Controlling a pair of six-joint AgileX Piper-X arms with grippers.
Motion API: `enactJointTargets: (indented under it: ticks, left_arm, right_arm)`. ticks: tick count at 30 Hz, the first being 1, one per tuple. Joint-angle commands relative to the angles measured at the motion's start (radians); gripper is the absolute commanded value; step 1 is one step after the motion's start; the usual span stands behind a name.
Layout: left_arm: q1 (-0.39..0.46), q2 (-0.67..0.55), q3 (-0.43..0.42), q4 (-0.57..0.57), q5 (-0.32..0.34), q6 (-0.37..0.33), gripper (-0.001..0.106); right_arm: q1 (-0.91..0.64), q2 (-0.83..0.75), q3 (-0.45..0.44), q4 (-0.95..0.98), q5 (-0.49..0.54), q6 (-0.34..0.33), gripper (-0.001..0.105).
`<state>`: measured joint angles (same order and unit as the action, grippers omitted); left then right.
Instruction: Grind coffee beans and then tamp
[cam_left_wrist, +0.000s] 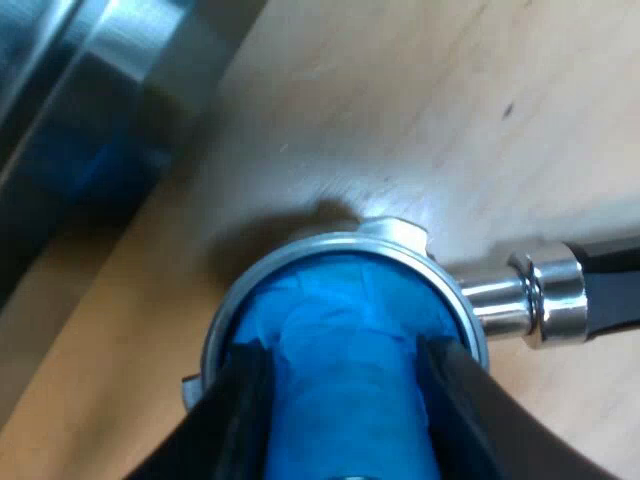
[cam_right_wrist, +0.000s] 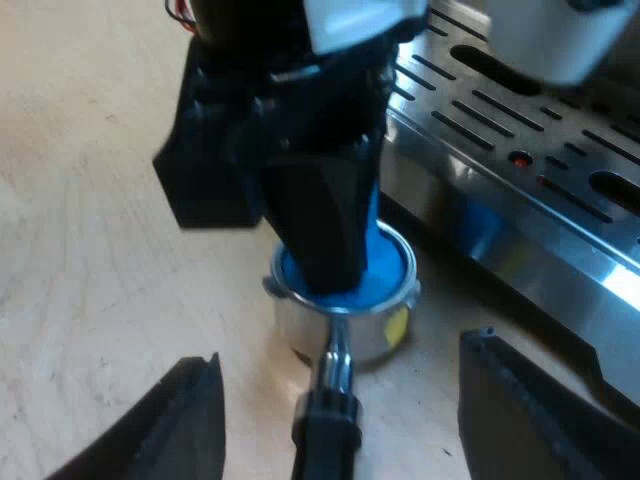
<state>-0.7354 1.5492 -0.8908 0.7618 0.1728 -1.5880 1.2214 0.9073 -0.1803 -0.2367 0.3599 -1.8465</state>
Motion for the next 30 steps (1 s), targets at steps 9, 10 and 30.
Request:
enactJointTargets:
  ticks: [9,10,30]
  left_arm:
    - [-0.015,0.081,0.033,0.021,-0.027,-0.034,0.001]
    - [-0.015,0.081,0.033,0.019,-0.027,-0.034,0.001]
    - [-0.015,0.071,0.116,-0.016,-0.042,-0.052,0.001]
  right_arm:
    - [0.000,-0.001,-0.002,-0.015,-0.002,-0.013,0.054]
    - [0.000,-0.001,-0.002,-0.015,-0.002,-0.013,0.054]
    - [0.000,-0.001,-0.002,-0.015,-0.002,-0.013,0.054]
